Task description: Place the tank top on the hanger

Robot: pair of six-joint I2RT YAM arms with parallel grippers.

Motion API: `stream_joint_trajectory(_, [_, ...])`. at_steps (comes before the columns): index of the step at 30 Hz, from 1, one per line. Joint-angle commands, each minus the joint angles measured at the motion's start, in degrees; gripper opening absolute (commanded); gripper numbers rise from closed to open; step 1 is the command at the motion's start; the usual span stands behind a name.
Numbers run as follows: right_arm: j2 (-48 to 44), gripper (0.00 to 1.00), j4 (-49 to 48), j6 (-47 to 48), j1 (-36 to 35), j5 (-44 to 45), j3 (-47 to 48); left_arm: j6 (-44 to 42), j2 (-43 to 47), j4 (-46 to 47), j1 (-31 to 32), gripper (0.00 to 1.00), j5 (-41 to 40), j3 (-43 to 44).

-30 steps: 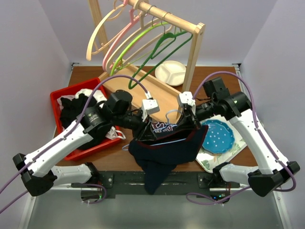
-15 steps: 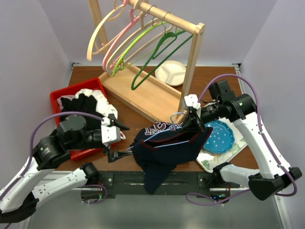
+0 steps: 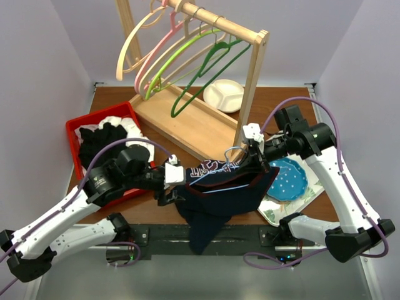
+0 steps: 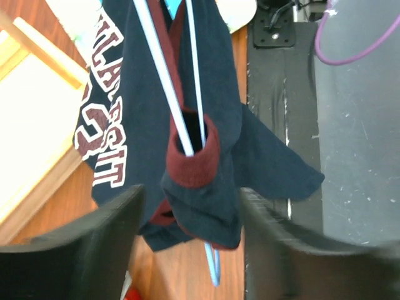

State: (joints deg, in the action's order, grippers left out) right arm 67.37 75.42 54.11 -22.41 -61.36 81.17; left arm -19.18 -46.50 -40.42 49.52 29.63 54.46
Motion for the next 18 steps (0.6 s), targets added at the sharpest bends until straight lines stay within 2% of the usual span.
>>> stream_joint_trajectory(1, [-0.32,0.0,-0.36,0.56,0.62,-3.67,0.57,0.1,-2.79,4.39,-0.12,0.44,4.65,-0.67])
stream_joint_trajectory(4, [0.3,0.0,0.25,0.91,0.88,-4.38,1.36,2.9,-5.26,2.64,-0.12,0.15,5.79,-0.14])
stream_joint_trajectory(6, [0.39,0.0,1.04,1.52,1.06,-4.55,1.97,4.58,-5.97,1.32,-0.12,0.16,6.14,0.21])
stream_joint_trajectory(8, [0.39,0.0,1.31,1.61,1.14,-4.73,2.33,6.78,-5.62,0.78,-0.12,0.31,6.23,-0.31])
stream_joint_trajectory(13, [1.36,0.0,1.93,2.41,1.58,-5.78,2.86,9.6,-1.76,3.33,-0.04,0.46,4.56,-1.55])
stream_joint_trajectory(18, [1.44,0.0,2.19,2.49,2.02,-6.31,3.21,10.57,-1.4,3.78,-0.12,0.45,4.3,-1.46])
